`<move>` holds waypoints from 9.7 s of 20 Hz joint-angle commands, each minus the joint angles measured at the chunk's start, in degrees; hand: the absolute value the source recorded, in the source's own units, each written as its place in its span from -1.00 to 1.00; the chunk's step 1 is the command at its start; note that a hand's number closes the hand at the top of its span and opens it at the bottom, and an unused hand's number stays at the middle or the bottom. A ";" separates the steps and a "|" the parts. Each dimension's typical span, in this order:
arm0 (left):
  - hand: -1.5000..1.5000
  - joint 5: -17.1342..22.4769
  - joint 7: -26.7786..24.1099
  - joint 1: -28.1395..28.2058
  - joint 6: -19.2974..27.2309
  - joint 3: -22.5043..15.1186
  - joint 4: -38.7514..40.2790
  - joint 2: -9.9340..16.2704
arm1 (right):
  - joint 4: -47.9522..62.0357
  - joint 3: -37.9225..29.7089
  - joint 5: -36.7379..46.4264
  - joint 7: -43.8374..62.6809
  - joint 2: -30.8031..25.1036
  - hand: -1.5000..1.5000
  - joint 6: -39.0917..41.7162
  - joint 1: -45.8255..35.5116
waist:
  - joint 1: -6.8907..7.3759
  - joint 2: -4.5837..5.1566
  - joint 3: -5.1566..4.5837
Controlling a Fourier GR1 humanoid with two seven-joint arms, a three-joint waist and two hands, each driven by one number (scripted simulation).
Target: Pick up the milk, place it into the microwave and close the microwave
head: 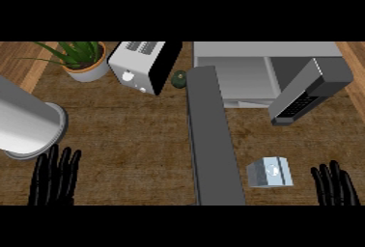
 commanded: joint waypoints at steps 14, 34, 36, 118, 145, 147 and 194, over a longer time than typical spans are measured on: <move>-1.00 0.24 -6.65 8.40 -1.93 -2.47 -1.50 1.47 | 30.24 -8.43 -5.23 -15.59 0.68 -1.00 -7.58 -10.36 | 0.26 0.13 0.03; -1.00 3.34 -13.77 13.40 -4.15 -1.85 0.50 4.54 | 59.06 -16.13 -8.46 -37.30 -1.28 -1.00 -3.44 -18.79 | 0.26 0.10 -0.01; -1.00 -0.21 -16.59 13.66 -2.91 -5.41 3.29 2.87 | 68.26 -19.40 -8.38 -40.26 -1.78 -1.00 -5.04 -26.37 | 0.44 0.12 0.01; -1.00 6.51 -23.21 20.42 -5.08 -5.13 4.15 9.23 | 42.34 -8.43 -10.13 -20.41 0.54 1.00 -4.68 -36.11 | 0.44 0.05 -0.04; -1.00 8.98 -20.66 16.98 -7.15 -1.16 3.99 11.38 | 109.83 -23.45 -7.82 -32.63 -4.47 1.00 -19.22 -80.96 | 3.53 1.36 0.13; -1.00 9.69 -20.51 15.72 -8.65 -1.21 5.83 11.88 | 112.08 -23.33 -6.89 -30.27 -5.78 1.00 -20.69 -84.57 | 4.01 1.61 0.12; -1.00 9.29 -20.30 10.41 -11.95 -0.04 8.81 14.06 | 128.01 -19.16 6.77 -17.14 -16.20 -1.00 -64.53 -86.05 | 11.76 5.62 -0.20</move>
